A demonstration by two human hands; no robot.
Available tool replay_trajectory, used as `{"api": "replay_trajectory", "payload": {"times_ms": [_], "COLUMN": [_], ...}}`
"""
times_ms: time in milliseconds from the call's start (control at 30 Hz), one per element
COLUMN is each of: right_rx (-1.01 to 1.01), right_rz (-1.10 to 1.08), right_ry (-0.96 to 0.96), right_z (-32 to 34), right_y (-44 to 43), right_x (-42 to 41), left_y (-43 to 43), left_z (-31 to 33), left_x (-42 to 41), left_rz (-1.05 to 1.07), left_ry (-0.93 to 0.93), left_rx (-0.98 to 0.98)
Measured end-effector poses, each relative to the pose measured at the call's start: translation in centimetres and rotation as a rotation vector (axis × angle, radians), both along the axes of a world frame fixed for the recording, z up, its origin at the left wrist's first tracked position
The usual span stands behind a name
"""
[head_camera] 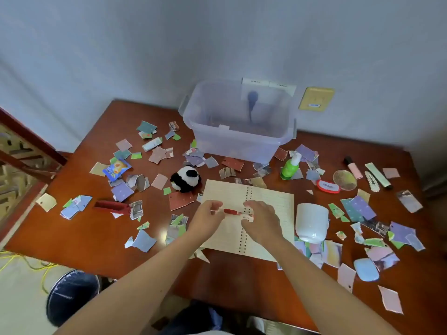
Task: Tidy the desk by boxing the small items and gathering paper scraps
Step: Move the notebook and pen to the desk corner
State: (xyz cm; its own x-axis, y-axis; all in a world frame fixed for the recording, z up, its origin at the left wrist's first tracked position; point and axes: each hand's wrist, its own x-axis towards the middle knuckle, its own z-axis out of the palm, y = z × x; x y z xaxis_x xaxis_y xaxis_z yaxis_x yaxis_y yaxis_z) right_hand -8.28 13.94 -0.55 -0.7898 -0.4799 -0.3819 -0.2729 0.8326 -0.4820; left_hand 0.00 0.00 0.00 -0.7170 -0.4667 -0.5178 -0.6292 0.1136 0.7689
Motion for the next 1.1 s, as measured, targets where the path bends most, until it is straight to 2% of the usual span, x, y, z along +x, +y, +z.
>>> {"api": "replay_trajectory", "payload": {"times_ms": [167,300,533,767,867,1100], "right_rx": [0.121,0.185,0.233,0.24,0.202,0.121], "right_rz": [0.042,0.046,0.013,-0.042,-0.104,-0.163], "right_ry": [0.028,0.087,0.174,0.168,0.123,0.005], "right_z": [-1.3,-2.7,-3.8,-4.0,-3.9,-2.8], "right_y": [-2.1,-3.0,-4.0,-4.0,-4.0,-3.4], "right_x": [-0.2,0.1,0.1,-0.4,-0.4,-0.9], "left_y": [-2.2,-3.4,-4.5,-5.5,-5.6,-6.3], "left_z": [-1.5,-2.4,-3.0,-4.9,-3.7,-3.5], "left_x": [-0.5,-0.6,-1.0,-1.7,-2.0,-2.9], "left_rz": [-0.006,-0.048,-0.104,0.017,0.112,0.148], "left_ry": [-0.118,-0.193,-0.24,-0.23,-0.206,-0.251], "left_rx": [-0.077,-0.068,-0.07,0.07,0.156,0.269]}}
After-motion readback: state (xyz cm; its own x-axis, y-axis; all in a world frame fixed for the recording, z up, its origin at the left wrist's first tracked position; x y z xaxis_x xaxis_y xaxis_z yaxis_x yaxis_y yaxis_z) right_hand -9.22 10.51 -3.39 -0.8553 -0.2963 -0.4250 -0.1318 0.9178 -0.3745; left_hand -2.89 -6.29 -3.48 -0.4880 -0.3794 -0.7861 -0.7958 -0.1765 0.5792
